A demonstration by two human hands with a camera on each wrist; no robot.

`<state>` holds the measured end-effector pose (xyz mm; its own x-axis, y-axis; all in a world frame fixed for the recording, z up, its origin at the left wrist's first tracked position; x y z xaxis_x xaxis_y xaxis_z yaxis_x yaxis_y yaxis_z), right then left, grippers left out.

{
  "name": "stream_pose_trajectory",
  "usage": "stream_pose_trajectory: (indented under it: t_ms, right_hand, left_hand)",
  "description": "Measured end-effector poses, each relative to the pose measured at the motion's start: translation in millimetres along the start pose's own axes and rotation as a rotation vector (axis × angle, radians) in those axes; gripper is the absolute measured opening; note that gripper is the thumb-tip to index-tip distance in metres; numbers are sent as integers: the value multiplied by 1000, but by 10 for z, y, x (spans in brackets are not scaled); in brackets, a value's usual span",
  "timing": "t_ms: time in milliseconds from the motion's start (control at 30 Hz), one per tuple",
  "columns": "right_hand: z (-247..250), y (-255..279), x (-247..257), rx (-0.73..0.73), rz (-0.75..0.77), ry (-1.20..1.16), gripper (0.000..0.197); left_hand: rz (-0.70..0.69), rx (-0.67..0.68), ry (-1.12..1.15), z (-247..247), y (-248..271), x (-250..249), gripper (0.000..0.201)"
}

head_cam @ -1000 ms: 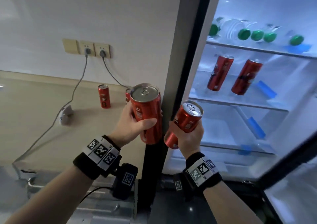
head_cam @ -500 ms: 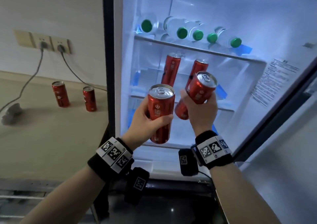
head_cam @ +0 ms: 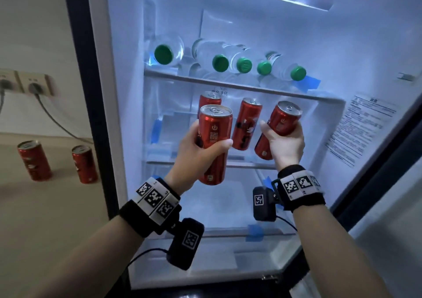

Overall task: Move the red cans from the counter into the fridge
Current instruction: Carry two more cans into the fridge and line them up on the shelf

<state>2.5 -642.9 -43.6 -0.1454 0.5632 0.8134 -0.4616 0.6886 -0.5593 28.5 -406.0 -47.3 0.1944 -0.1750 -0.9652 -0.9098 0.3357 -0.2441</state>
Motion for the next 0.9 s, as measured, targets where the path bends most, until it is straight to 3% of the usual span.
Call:
stream_pose_trajectory:
  t_ms: [233, 433, 900]
  right_hand:
    - [-105, -253, -317, 35, -131, -2, 54]
    - [-160, -440, -400, 100, -99, 7, 35]
    - [-424, -601, -509, 186, -92, -27, 55]
  left_hand:
    - [33, 22, -13, -112, -238, 103, 26]
    - [52, -12, 17, -222, -370, 79, 26]
    - [87, -33, 5, -322, -485, 116, 30]
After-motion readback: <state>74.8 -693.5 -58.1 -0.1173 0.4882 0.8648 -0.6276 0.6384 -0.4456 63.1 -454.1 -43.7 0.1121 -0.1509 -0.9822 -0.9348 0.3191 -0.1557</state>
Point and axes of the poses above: each hand's wrist, its own y-axis away from the middle knuckle, its own z-axis out of the back of the hand, x = y × z, the point moved 5 cm from there along -y, towards the middle knuckle, and after that the axes turned 14 degrees about z, right-handed, at the moved point
